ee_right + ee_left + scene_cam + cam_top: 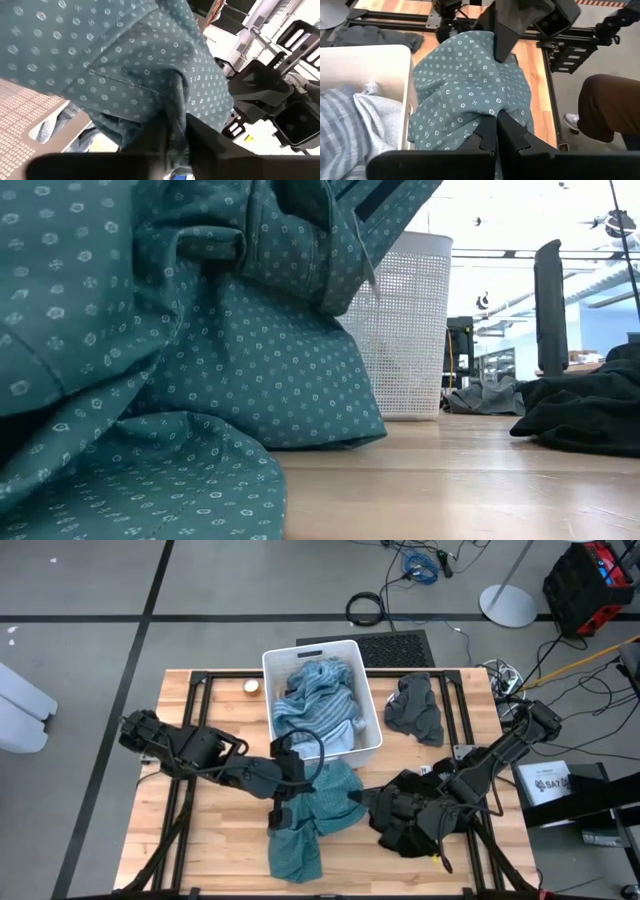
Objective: Sort clothes
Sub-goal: Put the green shirt into the white laundry bin
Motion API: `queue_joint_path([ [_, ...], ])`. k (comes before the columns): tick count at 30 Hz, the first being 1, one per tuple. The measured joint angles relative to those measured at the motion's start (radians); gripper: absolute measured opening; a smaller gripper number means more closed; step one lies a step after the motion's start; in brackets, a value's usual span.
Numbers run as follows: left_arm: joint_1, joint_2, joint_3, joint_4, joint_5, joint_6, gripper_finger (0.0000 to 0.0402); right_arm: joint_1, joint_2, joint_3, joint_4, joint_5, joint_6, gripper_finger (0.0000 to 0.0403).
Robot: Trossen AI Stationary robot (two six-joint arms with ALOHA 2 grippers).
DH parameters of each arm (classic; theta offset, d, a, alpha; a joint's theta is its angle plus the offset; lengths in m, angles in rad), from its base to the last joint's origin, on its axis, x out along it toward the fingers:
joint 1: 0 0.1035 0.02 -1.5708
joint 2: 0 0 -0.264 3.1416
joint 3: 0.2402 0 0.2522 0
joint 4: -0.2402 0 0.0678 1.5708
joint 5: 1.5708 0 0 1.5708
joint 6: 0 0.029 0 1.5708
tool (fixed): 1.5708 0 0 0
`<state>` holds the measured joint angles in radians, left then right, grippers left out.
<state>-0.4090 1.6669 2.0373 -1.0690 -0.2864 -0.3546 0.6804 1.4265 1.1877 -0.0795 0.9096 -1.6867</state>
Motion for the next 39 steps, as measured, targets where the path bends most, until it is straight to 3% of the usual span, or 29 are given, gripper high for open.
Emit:
queue_joint_path([
  [2, 0.011, 0.0, 0.0, -0.004, -0.003, 0.022, 0.0002, 0.0, 0.0, 0.0, 0.0, 0.0, 0.0, 0.0015],
  [5, 0.025, 0.012, 0.0, -0.036, -0.015, 0.077, 0.0011, 0.0, 0.0, 0.0, 0.015, 0.007, 0.025, 0.0006],
  [12, 0.041, 0.064, 0.0, -0.203, -0.136, 0.184, 0.0103, 0.0, -0.04, -0.001, 0.099, 0.124, 0.291, 0.0001],
  [16, 0.033, 0.073, -0.001, -0.322, -0.148, 0.08, 0.0137, -0.001, -0.112, -0.001, -0.058, 0.2, 0.532, 0.0001],
  [19, -0.01, 0.072, -0.04, -0.31, -0.154, -0.002, 0.0142, -0.001, -0.167, -0.001, -0.225, 0.211, 0.756, 0.0001],
  [22, -0.087, 0.078, -0.105, -0.16, -0.194, -0.026, 0.0138, -0.007, -0.212, -0.001, -0.39, 0.211, 1.004, 0.0001],
  [26, -0.178, 0.124, -0.251, 0.281, -0.298, 0.03, 0.0132, -0.032, -0.249, -0.001, -0.561, 0.203, 1.26, 0.0],
  [30, -0.201, 0.237, -0.368, 0.686, -0.384, 0.052, 0.0132, -0.065, -0.264, -0.001, -0.618, 0.149, 1.381, 0.0],
  [35, -0.188, 0.406, -0.371, 0.756, -0.362, 0.02, 0.0132, -0.096, -0.267, -0.001, -0.621, 0.104, 1.406, 0.0],
  [39, -0.179, 0.471, -0.369, 0.749, -0.278, 0.012, 0.0132, -0.1, -0.267, -0.001, -0.621, 0.102, 1.406, 0.0],
])
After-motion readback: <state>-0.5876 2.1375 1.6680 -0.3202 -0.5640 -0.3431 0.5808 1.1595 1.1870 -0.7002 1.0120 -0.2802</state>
